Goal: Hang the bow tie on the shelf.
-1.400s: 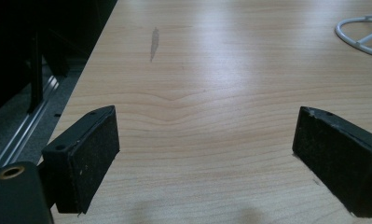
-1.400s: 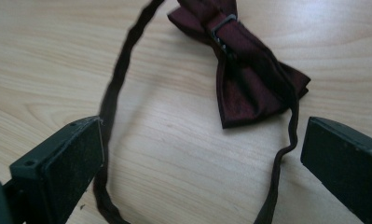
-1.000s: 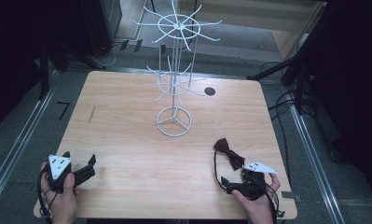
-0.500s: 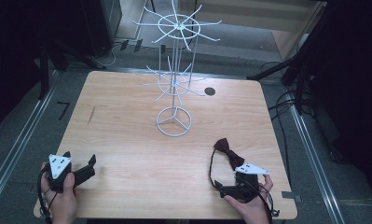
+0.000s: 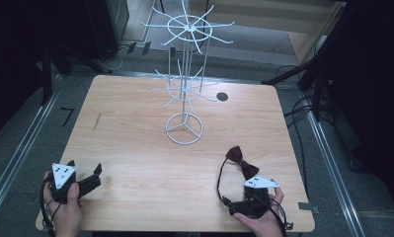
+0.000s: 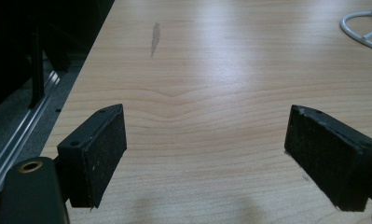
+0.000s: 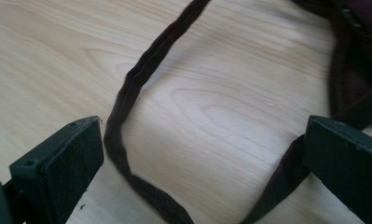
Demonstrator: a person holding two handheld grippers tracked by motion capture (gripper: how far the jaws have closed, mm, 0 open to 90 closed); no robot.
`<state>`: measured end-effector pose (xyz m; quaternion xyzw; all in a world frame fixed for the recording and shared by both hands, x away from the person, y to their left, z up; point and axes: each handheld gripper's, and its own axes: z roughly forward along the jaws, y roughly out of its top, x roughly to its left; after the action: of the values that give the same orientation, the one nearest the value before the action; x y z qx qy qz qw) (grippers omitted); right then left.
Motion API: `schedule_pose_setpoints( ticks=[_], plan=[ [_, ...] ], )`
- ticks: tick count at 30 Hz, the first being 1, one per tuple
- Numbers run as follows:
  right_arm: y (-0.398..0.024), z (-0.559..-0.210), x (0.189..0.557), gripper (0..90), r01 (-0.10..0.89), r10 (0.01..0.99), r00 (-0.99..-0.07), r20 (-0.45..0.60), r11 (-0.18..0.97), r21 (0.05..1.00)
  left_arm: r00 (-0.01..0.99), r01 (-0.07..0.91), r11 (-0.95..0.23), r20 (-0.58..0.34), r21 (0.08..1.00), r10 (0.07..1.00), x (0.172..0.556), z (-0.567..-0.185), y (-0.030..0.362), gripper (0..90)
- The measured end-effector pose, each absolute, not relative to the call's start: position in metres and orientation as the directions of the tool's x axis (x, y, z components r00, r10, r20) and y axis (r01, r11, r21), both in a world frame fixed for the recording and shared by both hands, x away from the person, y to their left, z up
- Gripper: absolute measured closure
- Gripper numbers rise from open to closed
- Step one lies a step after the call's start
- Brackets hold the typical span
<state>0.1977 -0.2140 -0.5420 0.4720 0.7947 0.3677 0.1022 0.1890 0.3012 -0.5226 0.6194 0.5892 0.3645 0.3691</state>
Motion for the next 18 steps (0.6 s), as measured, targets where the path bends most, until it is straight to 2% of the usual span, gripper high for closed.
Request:
schedule_pose_setpoints(
  ticks=[4, 10, 18],
  plan=[
    [-0.211, -0.541, 0.196, 0.0, 0.673, 0.813, -0.546, 0.203, 0.280, 0.684, 0.039, 0.461, -0.031, 0.014, 0.887, 0.999, 0.189, -0.523, 0.301, 13.6],
    [-0.203, -0.542, 0.193, 0.0, 0.661, 0.809, -0.561, 0.177, 0.309, 0.683, 0.038, 0.462, -0.025, 0.009, 0.886, 0.999, 0.189, -0.523, 0.302, 13.6],
    [-0.190, -0.544, 0.188, 0.0, 0.630, 0.816, -0.573, 0.075, 0.380, 0.677, 0.039, 0.468, -0.031, 0.014, 0.883, 0.999, 0.190, -0.523, 0.301, 13.7]
  ],
)
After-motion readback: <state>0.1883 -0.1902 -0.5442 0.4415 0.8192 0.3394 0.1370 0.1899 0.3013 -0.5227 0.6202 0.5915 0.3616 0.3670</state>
